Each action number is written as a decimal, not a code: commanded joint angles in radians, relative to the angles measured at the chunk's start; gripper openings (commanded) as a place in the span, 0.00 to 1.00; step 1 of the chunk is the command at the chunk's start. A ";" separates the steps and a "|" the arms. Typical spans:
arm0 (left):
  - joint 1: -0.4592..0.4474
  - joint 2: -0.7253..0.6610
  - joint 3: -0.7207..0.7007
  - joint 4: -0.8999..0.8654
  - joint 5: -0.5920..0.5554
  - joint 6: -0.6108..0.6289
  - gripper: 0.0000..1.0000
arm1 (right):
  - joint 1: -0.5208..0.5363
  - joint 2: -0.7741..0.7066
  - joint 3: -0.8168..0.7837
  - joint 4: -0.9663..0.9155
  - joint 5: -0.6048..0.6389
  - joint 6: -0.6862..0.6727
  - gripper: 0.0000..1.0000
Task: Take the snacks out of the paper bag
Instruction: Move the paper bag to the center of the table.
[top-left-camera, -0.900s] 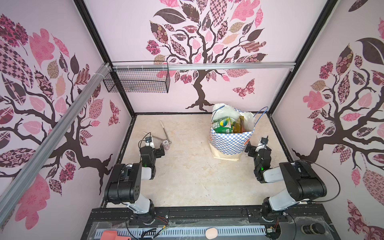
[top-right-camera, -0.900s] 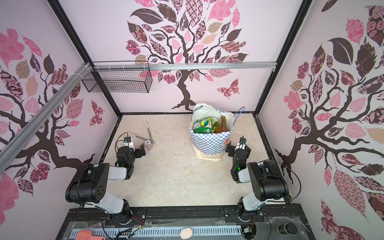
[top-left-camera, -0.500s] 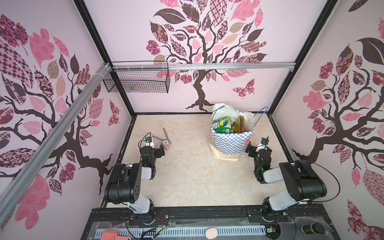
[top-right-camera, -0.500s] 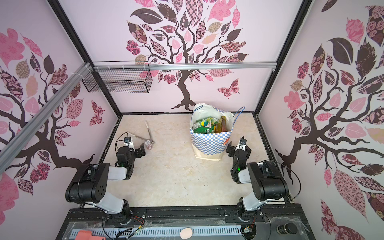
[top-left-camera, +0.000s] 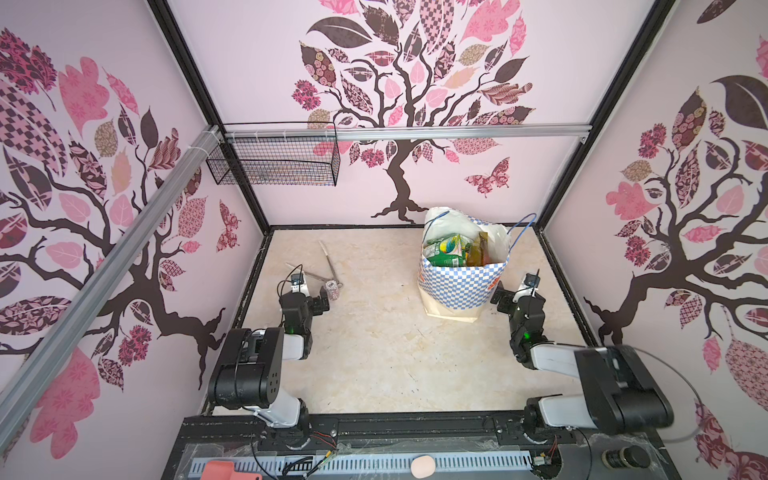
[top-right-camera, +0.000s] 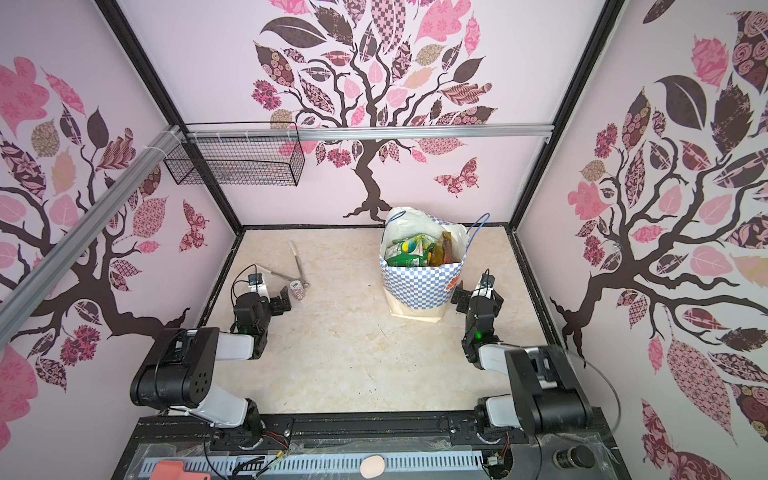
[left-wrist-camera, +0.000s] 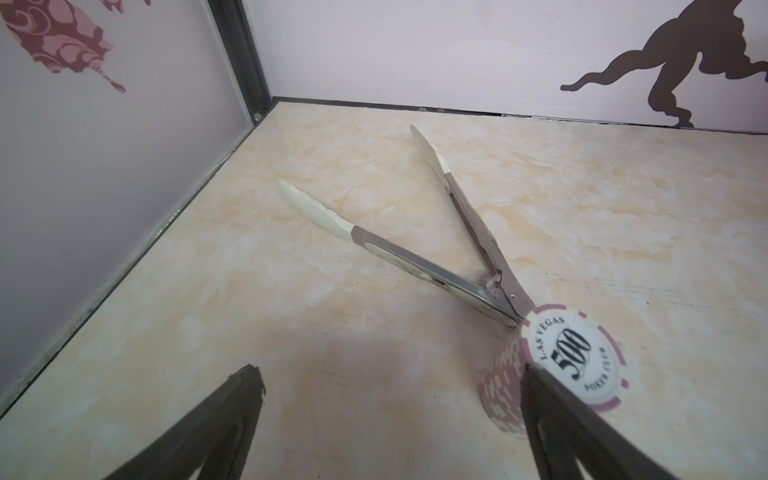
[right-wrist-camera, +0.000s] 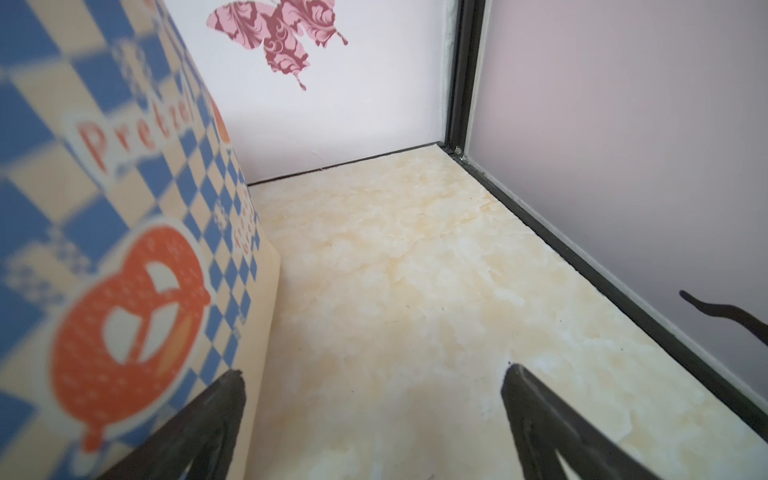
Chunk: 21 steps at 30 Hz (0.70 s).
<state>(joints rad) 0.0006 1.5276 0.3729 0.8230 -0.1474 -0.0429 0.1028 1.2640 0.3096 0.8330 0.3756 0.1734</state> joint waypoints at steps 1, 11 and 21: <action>-0.046 -0.158 -0.019 -0.058 -0.121 0.023 0.99 | 0.002 -0.228 0.125 -0.452 0.074 0.214 1.00; -0.164 -0.662 0.322 -0.888 -0.228 -0.442 0.99 | 0.001 -0.378 0.482 -0.952 -0.299 0.270 1.00; -0.678 -0.269 0.939 -1.224 0.002 -0.327 0.99 | -0.002 -0.092 0.770 -1.062 -0.227 0.234 0.99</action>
<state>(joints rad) -0.5995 1.1858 1.2037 -0.2214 -0.2001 -0.4107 0.1017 1.1381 1.0058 -0.1692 0.1009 0.4110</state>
